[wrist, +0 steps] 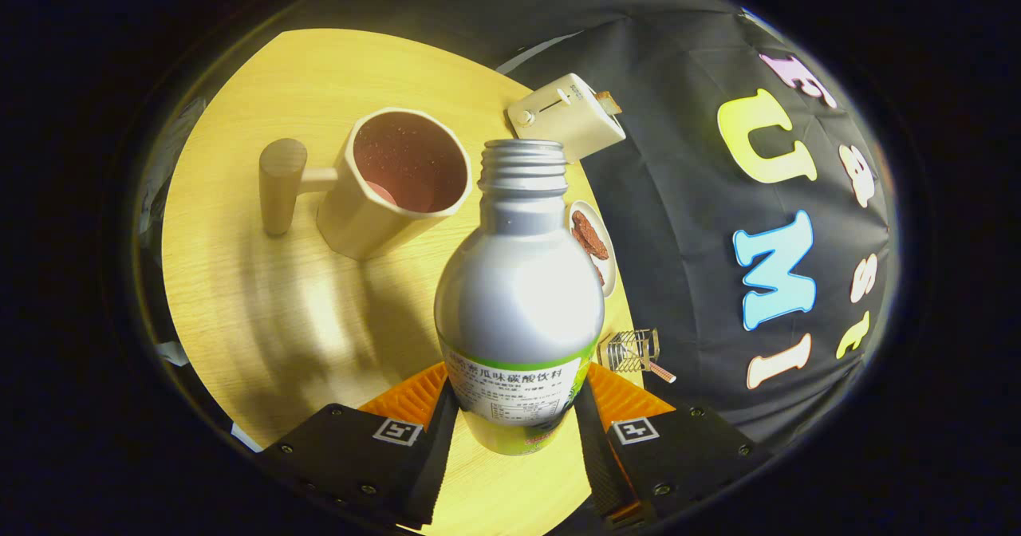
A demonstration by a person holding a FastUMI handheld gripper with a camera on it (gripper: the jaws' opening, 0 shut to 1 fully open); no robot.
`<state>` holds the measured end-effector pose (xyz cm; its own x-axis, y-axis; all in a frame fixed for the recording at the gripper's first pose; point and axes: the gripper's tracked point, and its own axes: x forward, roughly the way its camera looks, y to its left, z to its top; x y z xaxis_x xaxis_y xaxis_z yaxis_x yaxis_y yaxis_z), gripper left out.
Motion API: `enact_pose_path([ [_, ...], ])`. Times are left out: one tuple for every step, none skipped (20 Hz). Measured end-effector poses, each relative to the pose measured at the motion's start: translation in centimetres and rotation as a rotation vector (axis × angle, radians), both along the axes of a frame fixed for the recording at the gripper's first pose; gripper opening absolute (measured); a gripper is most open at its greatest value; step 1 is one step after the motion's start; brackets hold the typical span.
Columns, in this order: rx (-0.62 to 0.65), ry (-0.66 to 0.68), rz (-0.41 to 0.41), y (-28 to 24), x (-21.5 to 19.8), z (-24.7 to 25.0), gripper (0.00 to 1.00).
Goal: Take the bottle from table, then pour the juice into the cup, finally place the bottle on the coaster
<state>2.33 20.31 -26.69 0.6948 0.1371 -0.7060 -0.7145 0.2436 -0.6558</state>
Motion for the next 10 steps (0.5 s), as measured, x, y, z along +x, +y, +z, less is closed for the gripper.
enact_pose_path([
  [-0.022, -0.006, 0.006, 0.05, 0.23, -0.03, 0.72],
  [-0.047, -0.010, 0.012, 0.03, 0.37, 0.02, 0.72],
  [-0.069, -0.012, 0.018, 0.17, 0.53, 0.07, 0.72],
  [-0.090, -0.010, 0.024, 0.27, 0.61, 0.07, 0.72],
  [-0.103, -0.006, 0.030, 0.25, 0.61, 0.01, 0.72],
  [-0.116, -0.003, 0.036, 0.24, 0.49, -0.01, 0.72],
  [-0.129, 0.002, 0.040, 0.24, 0.50, -0.06, 0.72],
  [-0.143, 0.006, 0.042, 0.18, 0.47, -0.12, 0.72],
  [-0.155, 0.010, 0.046, 0.21, 0.38, -0.16, 0.72],
  [-0.168, 0.011, 0.052, 0.23, 0.30, -0.19, 0.72],
])
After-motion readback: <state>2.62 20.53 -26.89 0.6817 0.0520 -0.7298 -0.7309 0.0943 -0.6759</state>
